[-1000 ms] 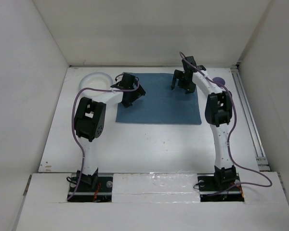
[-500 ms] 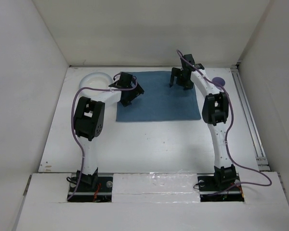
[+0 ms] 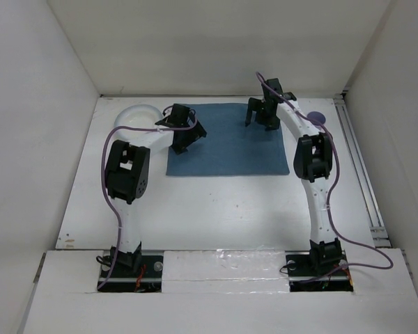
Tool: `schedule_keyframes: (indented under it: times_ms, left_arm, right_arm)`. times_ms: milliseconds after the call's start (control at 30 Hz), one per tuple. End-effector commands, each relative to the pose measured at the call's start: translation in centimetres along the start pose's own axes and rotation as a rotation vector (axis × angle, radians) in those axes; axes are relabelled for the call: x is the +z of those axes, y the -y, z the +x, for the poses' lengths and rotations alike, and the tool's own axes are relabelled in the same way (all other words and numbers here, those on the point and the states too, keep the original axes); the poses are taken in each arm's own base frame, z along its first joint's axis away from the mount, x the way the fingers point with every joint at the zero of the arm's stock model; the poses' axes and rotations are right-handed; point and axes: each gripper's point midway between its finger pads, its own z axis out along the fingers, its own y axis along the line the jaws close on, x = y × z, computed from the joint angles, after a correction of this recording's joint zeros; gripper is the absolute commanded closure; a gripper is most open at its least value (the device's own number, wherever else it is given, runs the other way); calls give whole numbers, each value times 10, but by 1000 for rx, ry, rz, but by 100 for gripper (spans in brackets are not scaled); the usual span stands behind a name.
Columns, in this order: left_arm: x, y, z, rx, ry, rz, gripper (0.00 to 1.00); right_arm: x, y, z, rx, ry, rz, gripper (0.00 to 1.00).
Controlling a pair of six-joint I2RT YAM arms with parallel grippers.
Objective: Set the dinner table for one person
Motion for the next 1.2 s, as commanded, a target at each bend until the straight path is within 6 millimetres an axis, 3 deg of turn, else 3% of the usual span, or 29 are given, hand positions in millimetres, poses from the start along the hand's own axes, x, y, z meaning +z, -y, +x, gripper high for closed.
schedule_keyframes:
  times_ms: [0,100,233,333,367,400,433,467,567,600,667,700,733,800,833,867,900,933,967,1000,1067,1100,1167]
  left_arm:
    - [-30,4,-16,20,28,6,0]
    - [-41,15,-23,29,43,39,0]
    - [-51,23,-27,29,51,62,0]
    - [-73,34,-34,39,73,104,0]
    - [-80,37,-36,39,85,118,0]
    - [-99,47,-49,47,136,155,0]
    - [-106,47,-51,46,152,155,0]
    - [-114,47,-59,42,190,151,0]
    - [-140,36,-82,-14,267,120,0]
    - [-143,27,-87,-42,277,102,0]
    - [-160,5,-110,-132,323,105,0]
    - [-157,-11,-106,-178,296,107,0]
    - [-168,-28,-130,-232,347,119,0]
    - [-166,-55,-145,-279,360,102,0]
    - [-168,-66,-154,-303,374,92,0]
    - [-159,-98,-164,-355,366,36,0]
    - [-157,-110,-173,-379,365,19,0]
    - [-157,-118,-185,-385,372,8,0]
    - [-142,-144,-188,-431,335,-42,0]
    - [-136,-156,-192,-418,322,-63,0]
    - [-130,-168,-202,-439,297,-75,0]
    - [-118,-185,-203,-448,276,-98,0]
    - [-110,-184,-209,-437,276,-62,0]
  right_arm:
    - [-59,-21,-57,6,177,-71,0]
    - [-69,-20,-70,11,215,-80,0]
    - [-106,-31,-89,6,286,-117,0]
    - [-129,-41,-94,-18,329,-140,0]
    - [-145,-51,-84,-45,340,-145,0]
    - [-154,-54,-82,-50,367,-135,0]
    - [-166,-62,-86,-67,417,-148,0]
    - [-185,-71,-70,-86,426,-161,0]
    - [-223,-85,-55,-107,488,-173,0]
    - [-246,-94,-34,-130,501,-193,0]
    - [-266,-99,-15,-134,530,-203,0]
    - [-282,-106,4,-155,547,-243,0]
    - [-289,-109,15,-157,551,-264,0]
    - [-302,-121,35,-167,559,-339,0]
    - [-310,-125,59,-185,542,-383,0]
    - [-315,-130,71,-193,533,-423,0]
    - [-323,-134,77,-200,552,-457,0]
    - [-343,-138,86,-199,576,-513,0]
    - [-337,-133,98,-207,558,-521,0]
    - [-345,-137,106,-223,554,-566,0]
    - [-361,-135,114,-210,573,-620,0]
    - [-366,-137,119,-222,570,-655,0]
    - [-383,-143,126,-231,596,-735,0]
